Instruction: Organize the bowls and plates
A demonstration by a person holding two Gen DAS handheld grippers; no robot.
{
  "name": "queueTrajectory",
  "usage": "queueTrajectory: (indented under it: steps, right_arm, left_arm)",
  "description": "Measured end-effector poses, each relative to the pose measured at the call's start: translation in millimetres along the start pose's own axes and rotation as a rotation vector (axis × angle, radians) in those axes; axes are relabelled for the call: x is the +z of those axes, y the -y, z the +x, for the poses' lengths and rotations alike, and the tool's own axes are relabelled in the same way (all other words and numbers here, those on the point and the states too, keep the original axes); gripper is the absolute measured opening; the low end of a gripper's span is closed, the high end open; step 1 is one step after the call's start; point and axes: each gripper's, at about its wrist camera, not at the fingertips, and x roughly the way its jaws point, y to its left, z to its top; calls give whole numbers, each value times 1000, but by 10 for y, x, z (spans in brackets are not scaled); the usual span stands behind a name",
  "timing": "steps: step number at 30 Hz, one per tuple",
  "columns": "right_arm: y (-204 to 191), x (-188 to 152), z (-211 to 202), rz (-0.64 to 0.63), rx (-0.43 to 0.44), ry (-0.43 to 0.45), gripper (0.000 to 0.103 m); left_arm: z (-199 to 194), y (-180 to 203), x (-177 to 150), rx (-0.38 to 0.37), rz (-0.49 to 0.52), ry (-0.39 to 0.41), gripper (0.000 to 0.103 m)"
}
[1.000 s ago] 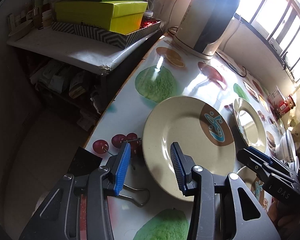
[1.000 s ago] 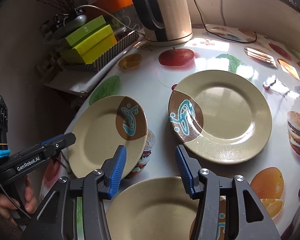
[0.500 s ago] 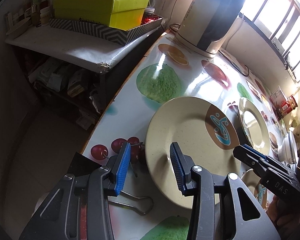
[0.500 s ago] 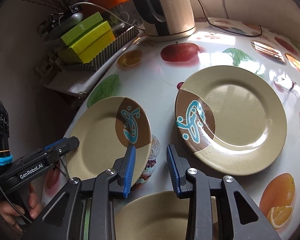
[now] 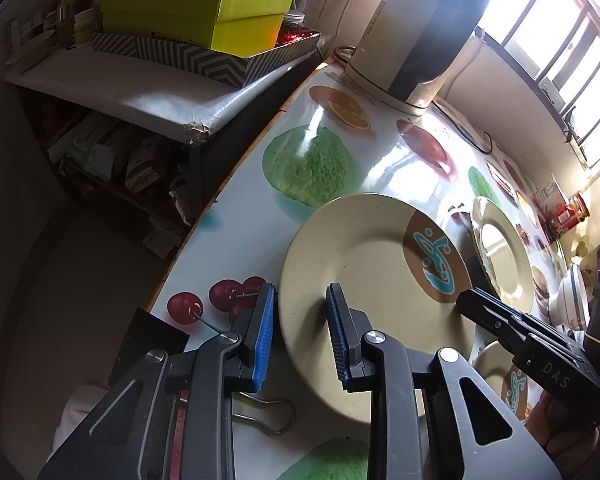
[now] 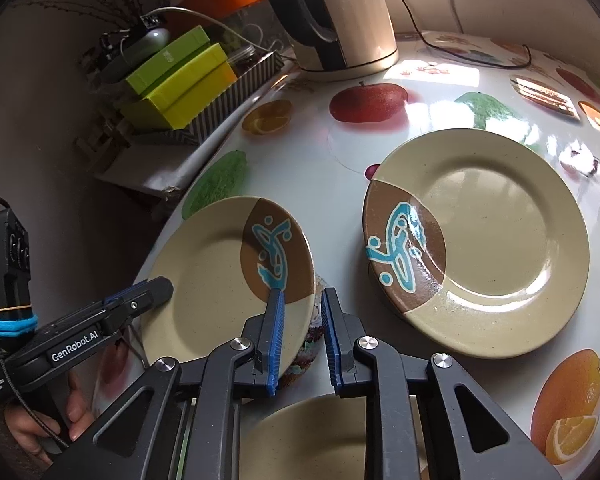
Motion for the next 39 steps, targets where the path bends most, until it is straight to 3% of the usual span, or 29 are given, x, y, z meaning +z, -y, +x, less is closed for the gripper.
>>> queueTrajectory:
  steps: [18,39]
  right_arm:
    - [3,-7,-51,9,14,14,15]
    - [125,-181,-701,45,13,103,15]
  left_arm:
    - [-84,52,-9,10,7,10,25]
    - [-466,470,-247,-47,77,40,25]
